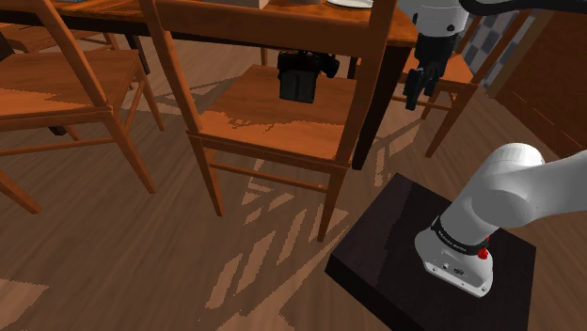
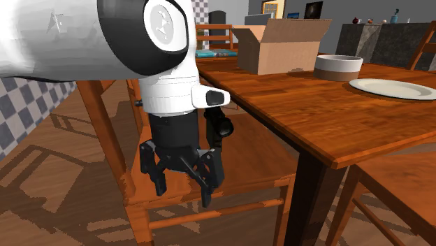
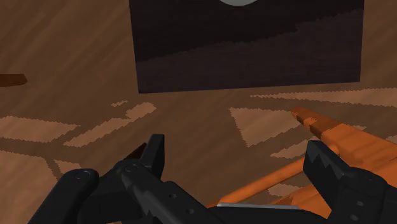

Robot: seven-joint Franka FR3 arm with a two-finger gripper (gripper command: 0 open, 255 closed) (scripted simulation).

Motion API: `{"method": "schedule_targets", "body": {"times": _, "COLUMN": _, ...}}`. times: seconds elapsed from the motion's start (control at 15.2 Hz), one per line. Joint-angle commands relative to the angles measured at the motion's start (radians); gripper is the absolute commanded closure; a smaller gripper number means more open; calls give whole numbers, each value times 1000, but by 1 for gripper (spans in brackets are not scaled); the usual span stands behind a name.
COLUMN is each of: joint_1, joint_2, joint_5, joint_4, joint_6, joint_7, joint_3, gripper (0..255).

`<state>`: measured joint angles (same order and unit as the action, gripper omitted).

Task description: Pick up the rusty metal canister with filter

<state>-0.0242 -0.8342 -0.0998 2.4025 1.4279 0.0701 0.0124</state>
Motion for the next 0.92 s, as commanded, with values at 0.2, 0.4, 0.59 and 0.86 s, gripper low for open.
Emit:
{"method": "schedule_targets", "body": {"times": 0.2, "joint_1": 15, "joint_2": 127, "joint_5": -12, "joint_4": -100, "joint_6": 26, "joint_7": -59, "joint_3": 24, "gripper": 0}}
{"method": "schedule_targets", "body": {"times": 0.4, "joint_1": 30, "joint_2": 251, "joint_5": -16, "joint_4": -210, "joint_6": 40, "joint_7": -119, "joint_3": 45, "gripper": 0}}
{"method": "schedule_targets", "body": {"times": 0.59, "joint_1": 45, "joint_2": 373, "joint_5": -15, "joint_4": -330, "joint_6": 41, "joint_7": -180, "joint_3": 62, "gripper": 0}}
{"method": "schedule_targets", "body": {"times": 0.86, "joint_1": 61, "joint_2": 536, "joint_5": -5, "joint_4": -509, "joint_6": 25, "joint_7": -262, "joint_3": 78, "gripper": 0}}
